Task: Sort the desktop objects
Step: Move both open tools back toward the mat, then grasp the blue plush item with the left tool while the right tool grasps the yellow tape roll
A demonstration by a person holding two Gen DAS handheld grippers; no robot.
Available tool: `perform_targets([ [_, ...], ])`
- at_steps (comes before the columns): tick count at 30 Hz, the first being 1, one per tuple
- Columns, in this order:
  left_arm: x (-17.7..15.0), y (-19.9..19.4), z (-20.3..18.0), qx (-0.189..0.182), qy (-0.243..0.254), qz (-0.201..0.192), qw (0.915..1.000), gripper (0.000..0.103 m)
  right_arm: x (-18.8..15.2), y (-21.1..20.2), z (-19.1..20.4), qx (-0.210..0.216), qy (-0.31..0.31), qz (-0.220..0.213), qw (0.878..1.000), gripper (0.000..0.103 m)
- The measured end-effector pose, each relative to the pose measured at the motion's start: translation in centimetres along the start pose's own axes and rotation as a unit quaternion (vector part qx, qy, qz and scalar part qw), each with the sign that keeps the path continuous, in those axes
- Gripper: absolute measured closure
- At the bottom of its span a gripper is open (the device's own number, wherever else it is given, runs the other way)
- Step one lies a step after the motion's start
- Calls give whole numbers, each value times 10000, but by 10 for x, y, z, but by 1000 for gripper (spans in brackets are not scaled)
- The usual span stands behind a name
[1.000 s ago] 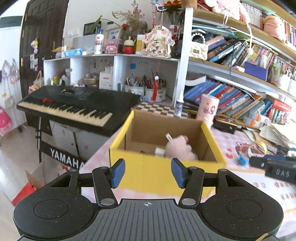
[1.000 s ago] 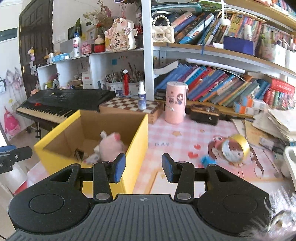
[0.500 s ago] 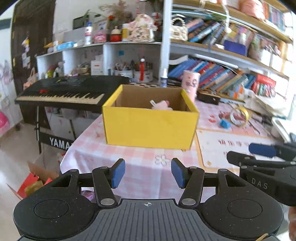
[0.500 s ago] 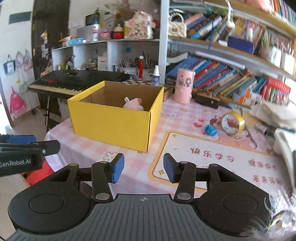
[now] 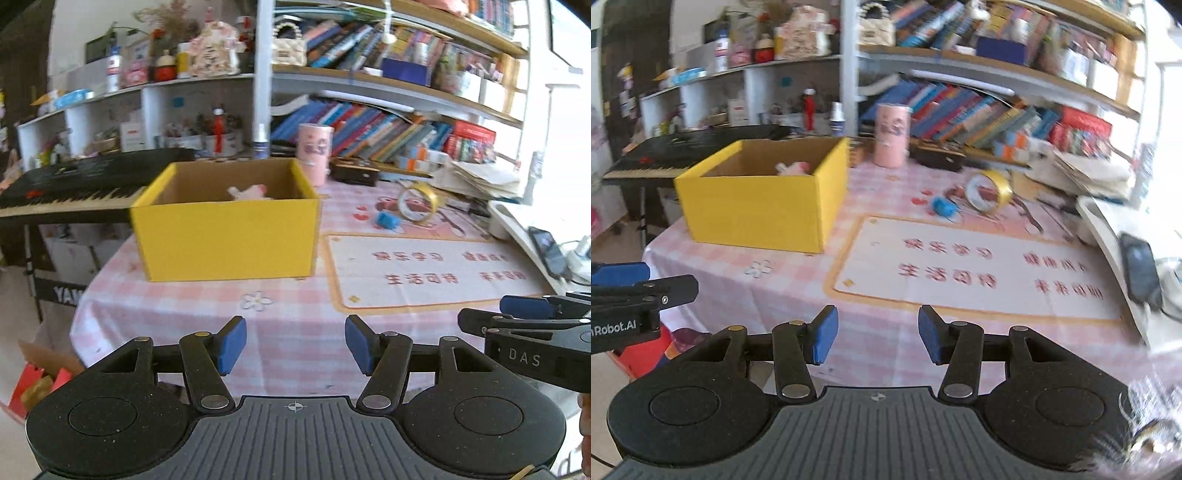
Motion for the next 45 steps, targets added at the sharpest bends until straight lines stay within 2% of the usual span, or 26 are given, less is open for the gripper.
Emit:
perform_targets([
  [9, -6, 16, -34, -407, 188, 219, 9988, 43, -14, -7, -27, -283, 278, 152, 9991, 55],
  [24, -6, 43, -74, -692, 500, 439, 9954, 43, -22, 4, -65, -486, 494, 321, 9971, 55],
  [45, 15, 117, -124, -620, 543, 653, 9945, 43, -6, 67, -125, -363, 520, 513, 9967, 55],
])
Point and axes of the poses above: each gripper's, at about its wrist camera, not at the fingertips, and y roughly the way its jaws point, z to its left, x to its top, the point moved 8 cm from there along y, roughly the way its jaws point, and after that the axes turned 13 degrees about -y, right-handed, at the moved point
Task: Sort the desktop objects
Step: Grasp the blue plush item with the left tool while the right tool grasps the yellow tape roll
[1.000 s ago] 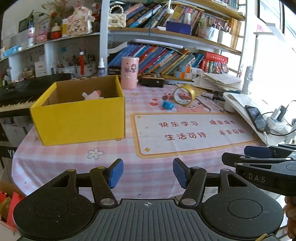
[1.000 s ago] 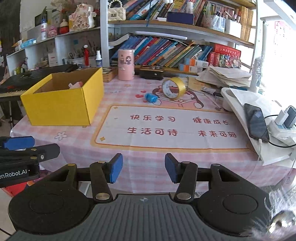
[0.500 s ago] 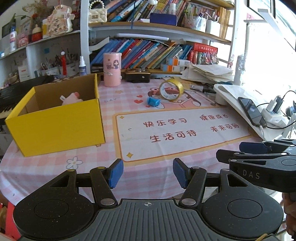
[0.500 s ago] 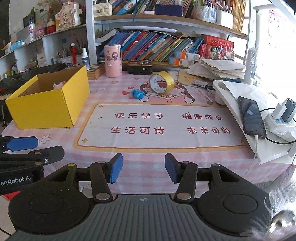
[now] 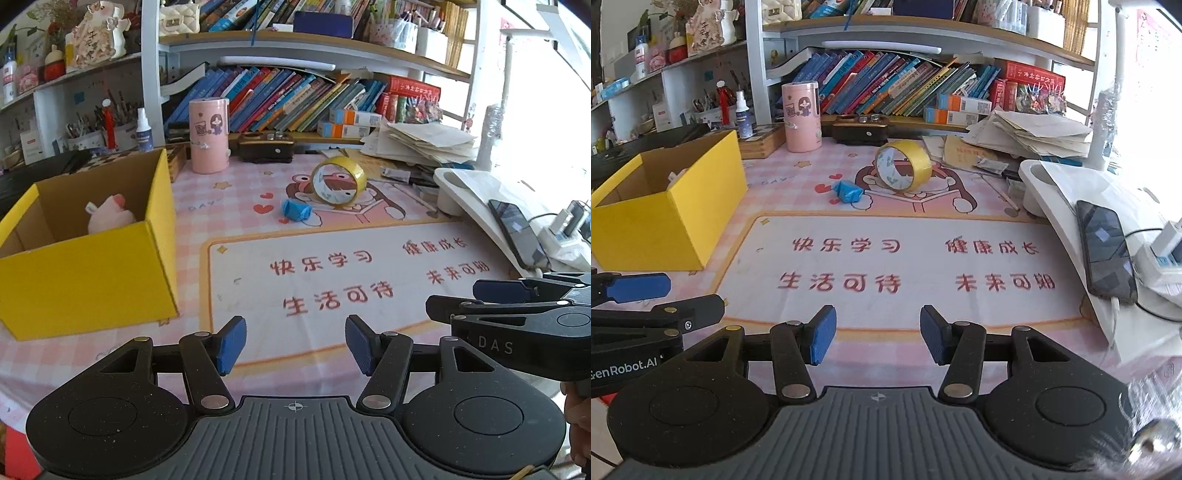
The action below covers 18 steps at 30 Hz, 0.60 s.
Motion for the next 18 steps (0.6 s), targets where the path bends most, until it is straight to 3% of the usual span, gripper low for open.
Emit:
perform_targets([
  [18, 52, 88, -34, 567, -423, 41, 9975, 43, 47, 83, -82, 432, 62, 30, 9990, 54],
])
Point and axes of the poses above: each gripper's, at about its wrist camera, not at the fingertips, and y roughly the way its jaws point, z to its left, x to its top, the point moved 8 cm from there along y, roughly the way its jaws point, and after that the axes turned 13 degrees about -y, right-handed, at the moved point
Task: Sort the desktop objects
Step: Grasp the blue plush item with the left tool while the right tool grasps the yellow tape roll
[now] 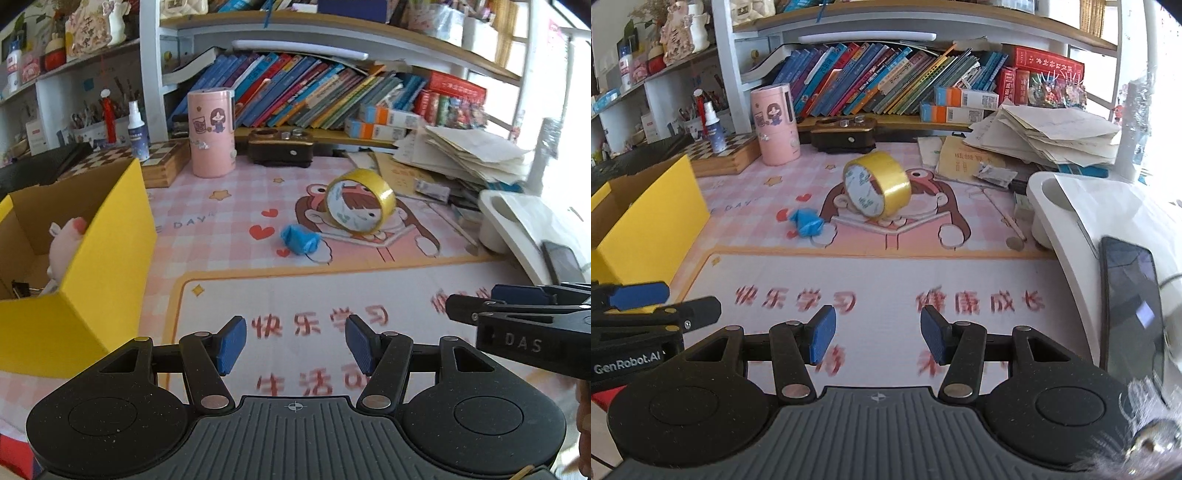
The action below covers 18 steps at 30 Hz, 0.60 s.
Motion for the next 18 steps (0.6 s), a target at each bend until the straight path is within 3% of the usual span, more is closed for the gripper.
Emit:
perform_targets([
  [12, 41, 80, -18, 344, -130, -110, 9993, 43, 52, 65, -43, 291, -209, -154, 9992, 50],
  [18, 50, 129, -24, 508, -100, 23, 9987, 43, 79, 102, -50, 403, -382, -215, 9982, 45],
])
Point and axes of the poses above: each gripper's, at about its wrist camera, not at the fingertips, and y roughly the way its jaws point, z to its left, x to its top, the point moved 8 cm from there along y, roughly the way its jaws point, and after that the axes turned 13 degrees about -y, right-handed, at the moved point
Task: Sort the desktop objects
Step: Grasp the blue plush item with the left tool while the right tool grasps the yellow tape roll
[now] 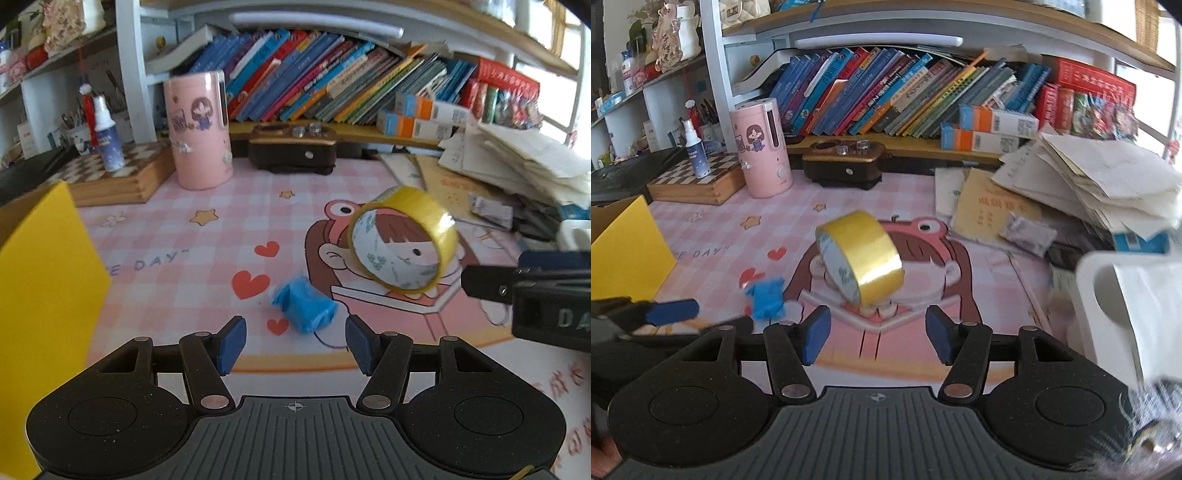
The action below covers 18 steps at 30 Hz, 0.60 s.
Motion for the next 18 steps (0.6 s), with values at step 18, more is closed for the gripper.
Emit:
perform_targets([
  [18, 6, 45, -7, 122, 22, 103, 9999, 66, 29, 69, -2, 319, -791, 188, 9962, 35],
])
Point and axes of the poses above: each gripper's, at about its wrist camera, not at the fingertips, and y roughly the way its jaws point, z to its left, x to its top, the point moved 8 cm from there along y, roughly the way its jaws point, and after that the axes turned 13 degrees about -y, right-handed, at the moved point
